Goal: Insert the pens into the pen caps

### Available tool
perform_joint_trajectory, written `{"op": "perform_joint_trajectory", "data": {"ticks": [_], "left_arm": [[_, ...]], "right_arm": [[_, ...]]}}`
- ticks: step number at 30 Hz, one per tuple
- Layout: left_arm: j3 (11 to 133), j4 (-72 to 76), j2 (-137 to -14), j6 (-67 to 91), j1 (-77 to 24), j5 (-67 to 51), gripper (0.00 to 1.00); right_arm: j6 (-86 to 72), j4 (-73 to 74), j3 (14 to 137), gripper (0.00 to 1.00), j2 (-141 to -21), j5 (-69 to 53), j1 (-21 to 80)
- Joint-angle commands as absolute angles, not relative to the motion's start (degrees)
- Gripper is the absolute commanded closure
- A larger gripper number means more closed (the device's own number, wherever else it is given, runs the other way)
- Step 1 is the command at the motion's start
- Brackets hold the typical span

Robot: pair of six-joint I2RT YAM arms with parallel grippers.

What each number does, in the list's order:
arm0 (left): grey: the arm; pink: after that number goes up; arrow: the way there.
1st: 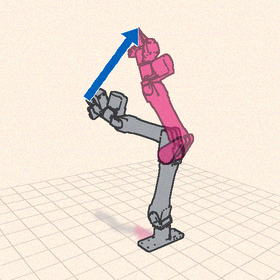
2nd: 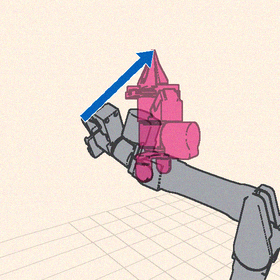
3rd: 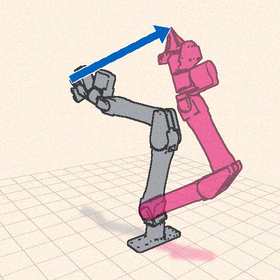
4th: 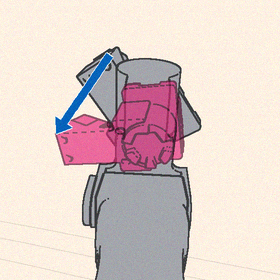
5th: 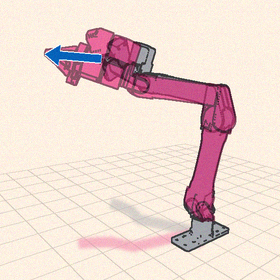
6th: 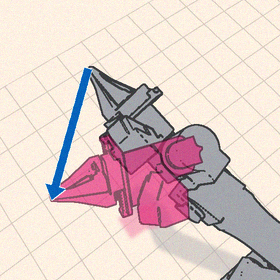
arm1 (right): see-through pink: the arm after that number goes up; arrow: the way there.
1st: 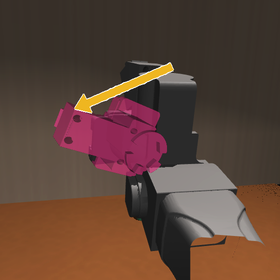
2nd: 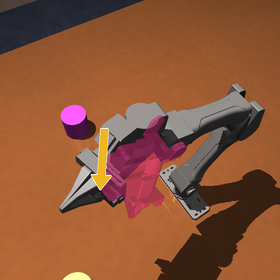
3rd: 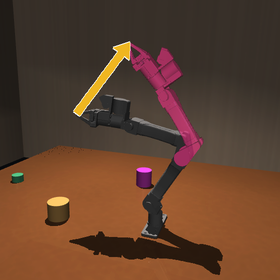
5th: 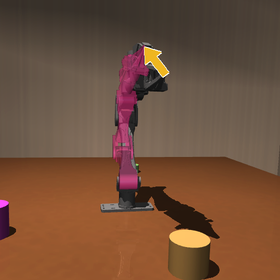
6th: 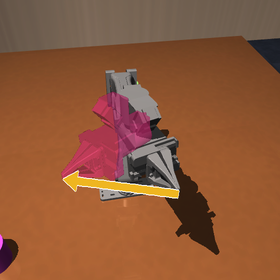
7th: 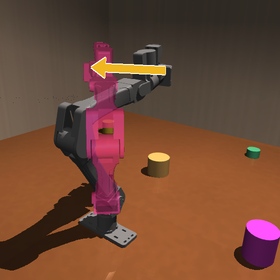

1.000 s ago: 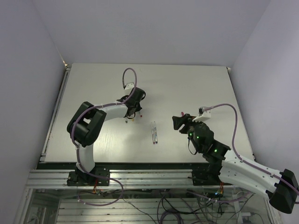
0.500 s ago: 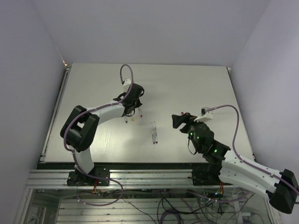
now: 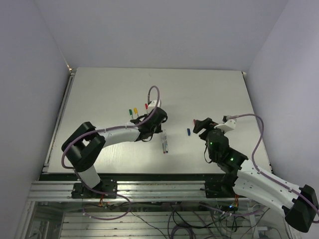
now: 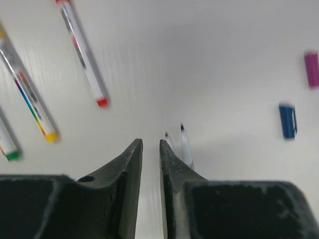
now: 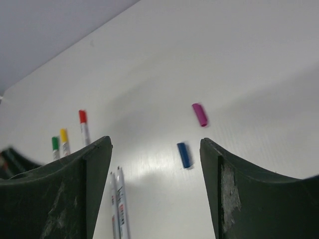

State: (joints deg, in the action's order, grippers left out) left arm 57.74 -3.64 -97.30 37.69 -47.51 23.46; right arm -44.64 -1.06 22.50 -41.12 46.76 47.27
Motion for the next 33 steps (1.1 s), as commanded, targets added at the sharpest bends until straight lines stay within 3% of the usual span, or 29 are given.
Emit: {"op": "perform_joint_trajectory", "data": {"ticks": [1,8,16,20,33], "left_arm": [[54.96,-5.87,-93.71,37.61,-51.23,24.74,0.70],[55.03,-9.76,-92.92,37.80,-55.47,27.25,0.69],[54.70,-9.19,-95.70,38.68,-58.11,24.17,0.69],[55.48,-8.88,-97.37,38.11,-59.33,22.72,0.55],[56.61,-10.65,-100.09,39.02,-60.56,24.25,0.59]], "right_arm": [[-44.51,1.53,24.14,0.29,-41.49,46.30,42.10],[-46.74,0.63,21.97,0.29,-43.11,38.97,33.52],[-47.69,1.65,21.19,0.30,-42.78,38.05,33.10],[-46.99,1.87,20.83,0.30,-41.69,37.68,32.93],[-48.14,2.51,20.42,0.30,-41.64,37.06,32.96]]}}
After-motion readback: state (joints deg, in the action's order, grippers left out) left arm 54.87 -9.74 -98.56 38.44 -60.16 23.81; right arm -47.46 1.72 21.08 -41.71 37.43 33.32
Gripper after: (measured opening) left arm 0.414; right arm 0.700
